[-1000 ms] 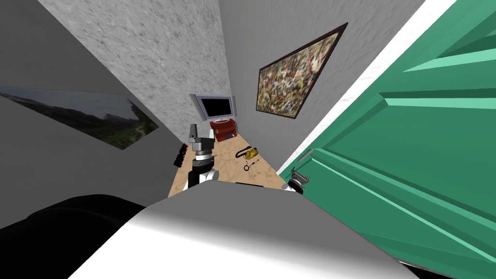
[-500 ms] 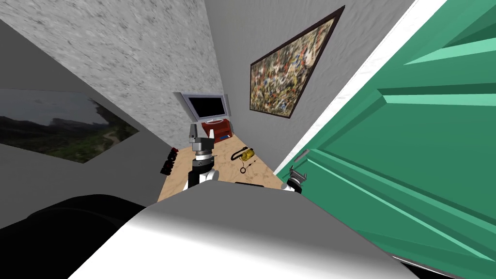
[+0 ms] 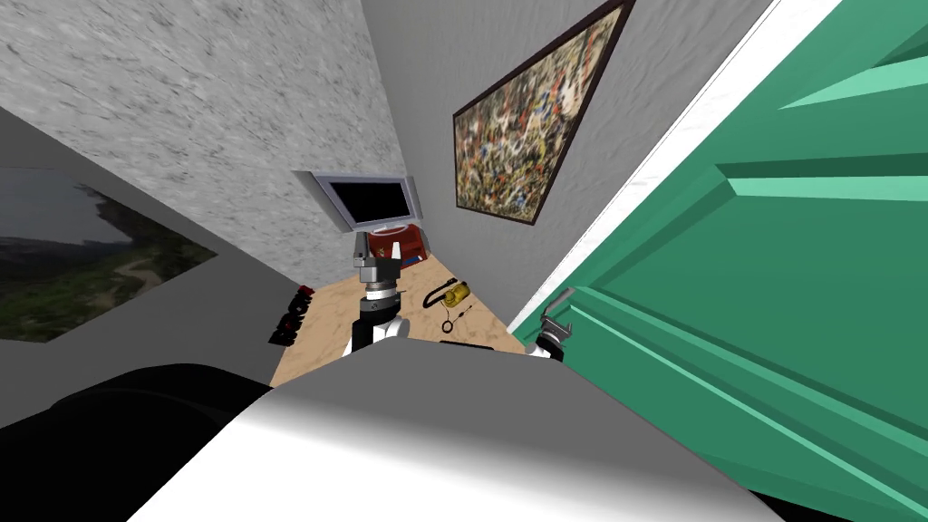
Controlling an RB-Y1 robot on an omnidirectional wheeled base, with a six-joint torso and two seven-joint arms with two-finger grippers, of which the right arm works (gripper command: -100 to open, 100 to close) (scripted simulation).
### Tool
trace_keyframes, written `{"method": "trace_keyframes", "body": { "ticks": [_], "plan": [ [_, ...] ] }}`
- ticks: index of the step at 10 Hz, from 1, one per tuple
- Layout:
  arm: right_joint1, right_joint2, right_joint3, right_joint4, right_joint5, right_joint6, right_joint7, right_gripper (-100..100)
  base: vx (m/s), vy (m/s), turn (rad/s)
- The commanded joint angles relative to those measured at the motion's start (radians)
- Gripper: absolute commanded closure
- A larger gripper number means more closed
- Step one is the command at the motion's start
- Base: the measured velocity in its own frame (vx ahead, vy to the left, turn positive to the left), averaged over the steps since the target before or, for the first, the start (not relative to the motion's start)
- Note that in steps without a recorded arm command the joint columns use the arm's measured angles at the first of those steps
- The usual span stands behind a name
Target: Pull the door open
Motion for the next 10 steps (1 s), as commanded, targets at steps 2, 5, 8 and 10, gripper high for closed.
{"method": "trace_keyframes", "body": {
  "ticks": [2, 5, 8, 10],
  "plan": [
    [-0.001, -0.001, 0.004, 0.002, 0.002, 0.0, -0.004, -100, 0.213, -0.093, -0.091],
    [-0.002, -0.002, 0.008, 0.004, 0.004, 0.0, -0.006, -100, 0.205, -0.107, -0.068],
    [-0.001, -0.001, 0.009, 0.004, 0.005, 0.0, -0.006, 100, 0.067, -0.032, -0.017],
    [-0.001, -0.001, 0.009, 0.004, 0.005, 0.0, -0.006, 100, -0.015, 0.009, 0.01]
  ]
}}
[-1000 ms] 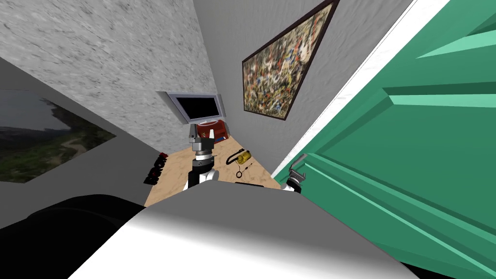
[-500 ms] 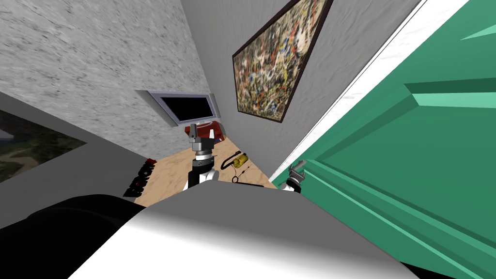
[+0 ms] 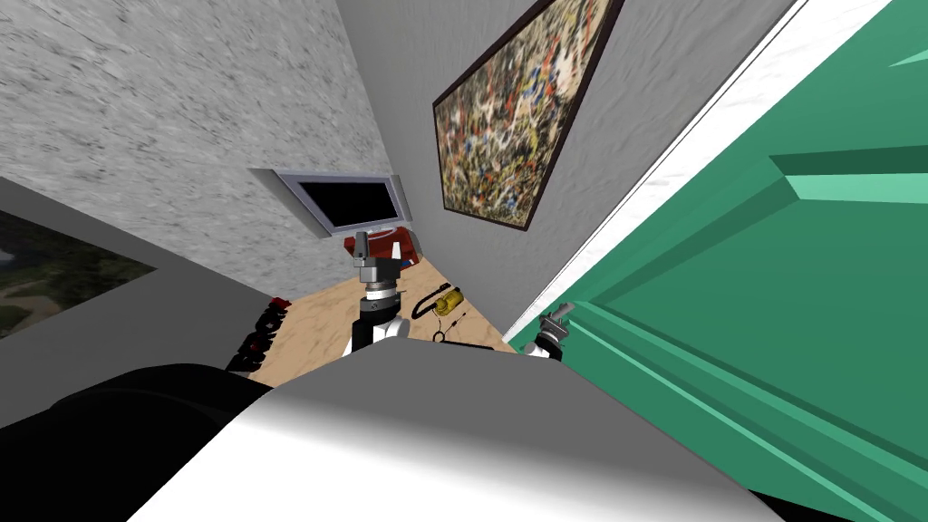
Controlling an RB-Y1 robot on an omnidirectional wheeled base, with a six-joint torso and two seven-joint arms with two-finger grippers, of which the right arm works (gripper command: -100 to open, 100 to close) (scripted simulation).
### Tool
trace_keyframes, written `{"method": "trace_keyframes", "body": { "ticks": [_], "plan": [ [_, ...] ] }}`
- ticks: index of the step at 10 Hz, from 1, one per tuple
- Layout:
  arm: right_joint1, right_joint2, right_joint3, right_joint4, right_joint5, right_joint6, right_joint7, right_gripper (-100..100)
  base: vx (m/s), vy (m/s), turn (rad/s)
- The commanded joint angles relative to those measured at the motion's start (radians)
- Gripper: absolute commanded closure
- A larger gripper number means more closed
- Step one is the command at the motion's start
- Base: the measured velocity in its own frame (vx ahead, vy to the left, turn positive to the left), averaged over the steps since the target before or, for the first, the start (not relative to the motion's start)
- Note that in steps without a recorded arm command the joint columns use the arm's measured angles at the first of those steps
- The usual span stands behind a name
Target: Pull the door open
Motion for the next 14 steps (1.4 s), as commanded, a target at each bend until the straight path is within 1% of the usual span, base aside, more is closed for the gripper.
{"method": "trace_keyframes", "body": {
  "ticks": [1, 3, 4, 9, 14],
  "plan": [
    [0.002, -0.002, -0.002, 0.001, -0.001, -0.001, 0.001, 100, 0.0, 0.0, 0.0],
    [0.002, -0.002, -0.002, 0.001, -0.001, -0.001, 0.001, 100, 0.0, 0.0, 0.0],
    [0.0, 0.0, 0.001, 0.0, 0.0, 0.0, 0.0, 100, -0.112, 0.024, 0.062],
    [0.001, -0.002, 0.002, 0.001, 0.0, 0.001, -0.003, 100, -0.175, 0.05, 0.043],
    [0.003, -0.007, 0.005, 0.003, 0.001, 0.002, -0.008, 100, -0.21, 0.084, 0.047]
  ]
}}
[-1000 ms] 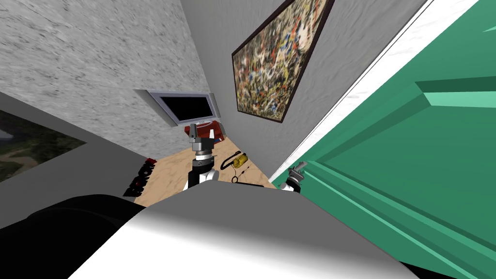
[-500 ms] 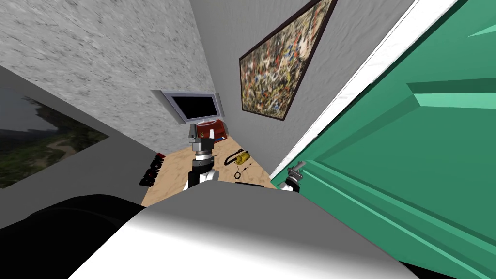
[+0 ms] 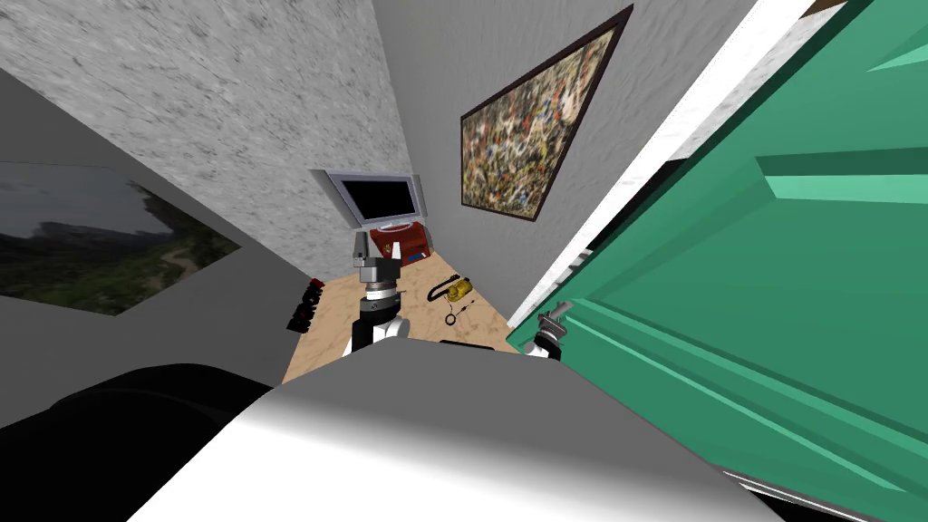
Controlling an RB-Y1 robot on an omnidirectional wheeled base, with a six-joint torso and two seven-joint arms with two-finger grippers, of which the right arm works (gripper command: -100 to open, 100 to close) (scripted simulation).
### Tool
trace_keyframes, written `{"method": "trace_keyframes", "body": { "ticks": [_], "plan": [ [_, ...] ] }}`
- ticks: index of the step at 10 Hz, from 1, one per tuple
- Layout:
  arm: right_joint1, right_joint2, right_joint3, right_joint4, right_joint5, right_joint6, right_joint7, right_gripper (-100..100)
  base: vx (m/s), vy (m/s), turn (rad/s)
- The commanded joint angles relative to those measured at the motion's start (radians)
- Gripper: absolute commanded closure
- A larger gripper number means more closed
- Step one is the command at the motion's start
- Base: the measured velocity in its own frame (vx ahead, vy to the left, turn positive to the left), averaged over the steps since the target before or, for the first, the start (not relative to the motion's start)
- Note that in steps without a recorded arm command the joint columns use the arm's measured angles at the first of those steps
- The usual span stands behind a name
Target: Pull the door open
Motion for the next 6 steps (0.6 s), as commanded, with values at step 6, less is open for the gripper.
{"method": "trace_keyframes", "body": {
  "ticks": [6],
  "plan": [
    [0.005, -0.017, 0.001, 0.018, 0.001, -0.007, -0.016, 100, -0.182, 0.083, 0.037]
  ]
}}
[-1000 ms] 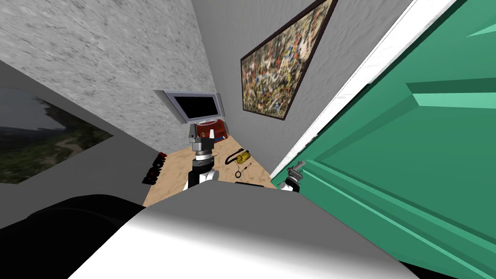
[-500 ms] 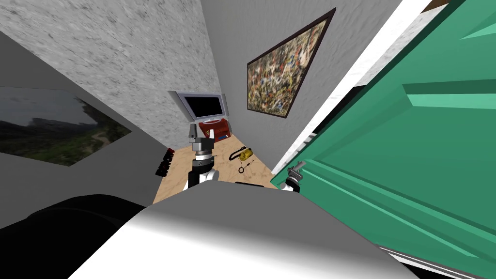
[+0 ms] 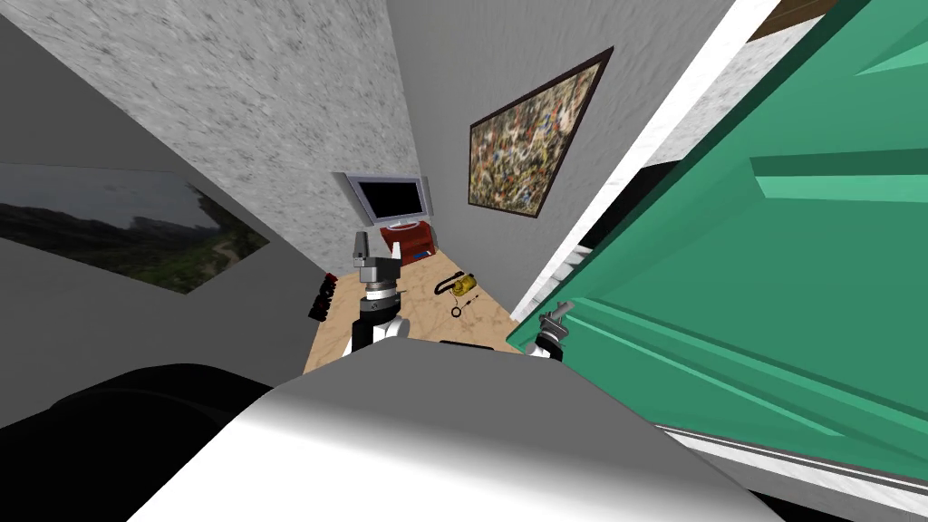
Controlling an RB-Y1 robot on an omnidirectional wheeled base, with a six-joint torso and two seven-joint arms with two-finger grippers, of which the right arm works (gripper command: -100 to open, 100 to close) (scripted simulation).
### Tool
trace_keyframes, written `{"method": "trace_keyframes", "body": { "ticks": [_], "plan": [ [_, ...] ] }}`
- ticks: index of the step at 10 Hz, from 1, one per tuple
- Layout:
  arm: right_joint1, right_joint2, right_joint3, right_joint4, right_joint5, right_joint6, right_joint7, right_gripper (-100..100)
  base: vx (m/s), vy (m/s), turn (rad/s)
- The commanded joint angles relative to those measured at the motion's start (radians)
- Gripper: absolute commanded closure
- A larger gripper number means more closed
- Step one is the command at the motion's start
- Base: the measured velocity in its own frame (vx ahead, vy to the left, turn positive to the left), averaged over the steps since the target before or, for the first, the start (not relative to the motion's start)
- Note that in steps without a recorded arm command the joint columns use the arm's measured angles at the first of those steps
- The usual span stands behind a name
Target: Pull the door open
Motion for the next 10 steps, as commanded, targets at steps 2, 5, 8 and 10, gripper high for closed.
{"method": "trace_keyframes", "body": {
  "ticks": [2, 5, 8, 10],
  "plan": [
    [0.007, -0.009, 0.003, 0.005, 0.001, 0.001, -0.009, 100, -0.166, 0.073, 0.039],
    [0.016, -0.035, 0.028, 0.009, 0.013, 0.012, -0.05, 100, -0.145, 0.055, 0.061],
    [0.023, -0.056, 0.048, 0.008, 0.021, 0.017, -0.087, 100, 0.077, -0.042, 0.033],
    [0.025, -0.065, 0.056, 0.007, 0.024, 0.018, -0.105, 100, 0.158, -0.05, -0.006]
  ]
}}
